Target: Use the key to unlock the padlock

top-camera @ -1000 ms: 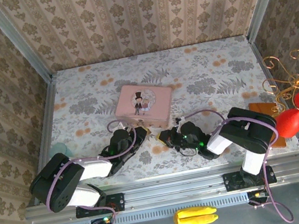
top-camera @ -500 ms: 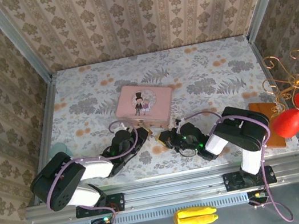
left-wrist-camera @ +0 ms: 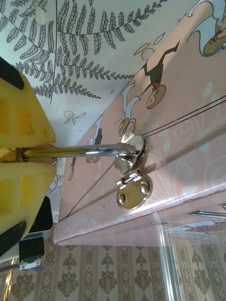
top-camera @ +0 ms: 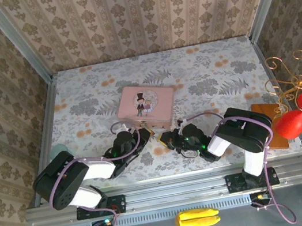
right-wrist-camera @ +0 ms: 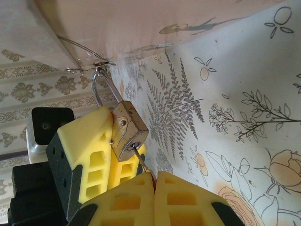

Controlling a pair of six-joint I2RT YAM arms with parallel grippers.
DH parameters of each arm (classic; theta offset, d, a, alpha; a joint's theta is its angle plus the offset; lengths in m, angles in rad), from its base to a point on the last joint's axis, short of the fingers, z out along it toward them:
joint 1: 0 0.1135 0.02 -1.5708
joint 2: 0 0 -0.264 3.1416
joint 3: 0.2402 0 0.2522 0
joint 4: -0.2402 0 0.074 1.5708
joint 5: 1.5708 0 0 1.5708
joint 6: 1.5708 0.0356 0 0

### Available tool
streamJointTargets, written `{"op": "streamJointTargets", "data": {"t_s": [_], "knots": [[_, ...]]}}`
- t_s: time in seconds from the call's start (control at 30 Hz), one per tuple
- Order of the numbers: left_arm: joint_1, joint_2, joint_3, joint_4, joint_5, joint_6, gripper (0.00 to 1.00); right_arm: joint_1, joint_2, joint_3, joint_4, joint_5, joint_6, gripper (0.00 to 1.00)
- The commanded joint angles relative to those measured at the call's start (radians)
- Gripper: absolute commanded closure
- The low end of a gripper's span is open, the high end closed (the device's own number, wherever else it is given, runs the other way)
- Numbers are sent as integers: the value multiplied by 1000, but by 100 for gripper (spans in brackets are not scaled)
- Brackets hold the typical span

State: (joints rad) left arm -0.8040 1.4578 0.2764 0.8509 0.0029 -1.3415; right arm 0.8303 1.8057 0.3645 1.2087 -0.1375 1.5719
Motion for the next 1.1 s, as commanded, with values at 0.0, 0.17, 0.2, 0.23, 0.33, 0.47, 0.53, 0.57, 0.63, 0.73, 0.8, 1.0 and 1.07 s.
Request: {"op": "streamJointTargets", "data": {"t_s": [0.0,0.17,0.2,0.23,0.33,0.47,0.53,0.57,0.63,0.73,0.8,1.0,1.07], "knots": [[-4,-4,19,102,3,-1,100,8,-11,-16,39,30,11,100],[-10,-5,13,106,-3,-9,100,7,-2,-16,58,39,15,100],[-9,-5,12,108,-4,-9,100,8,-1,-18,58,41,17,100],[-9,-5,8,110,-6,-12,100,7,2,-19,62,45,21,100],[-12,-5,2,118,-8,-13,100,6,7,-24,76,52,28,100],[-14,-5,0,133,-8,-15,100,6,9,-21,77,55,33,100],[-15,-6,0,141,-7,-14,100,3,11,-18,77,55,36,100],[-12,-2,-1,149,-3,-14,100,4,12,-17,77,55,36,100],[-8,8,-12,185,3,-15,100,0,17,-14,78,54,38,100],[-7,27,-20,225,7,-20,100,-2,19,-10,81,52,41,100],[-10,40,-22,247,11,-24,100,-3,19,-8,81,52,43,100],[-11,88,-9,312,40,-27,100,-6,19,-9,81,50,54,100],[-12,101,-11,326,42,-32,100,-10,18,-12,82,52,58,100]]}}
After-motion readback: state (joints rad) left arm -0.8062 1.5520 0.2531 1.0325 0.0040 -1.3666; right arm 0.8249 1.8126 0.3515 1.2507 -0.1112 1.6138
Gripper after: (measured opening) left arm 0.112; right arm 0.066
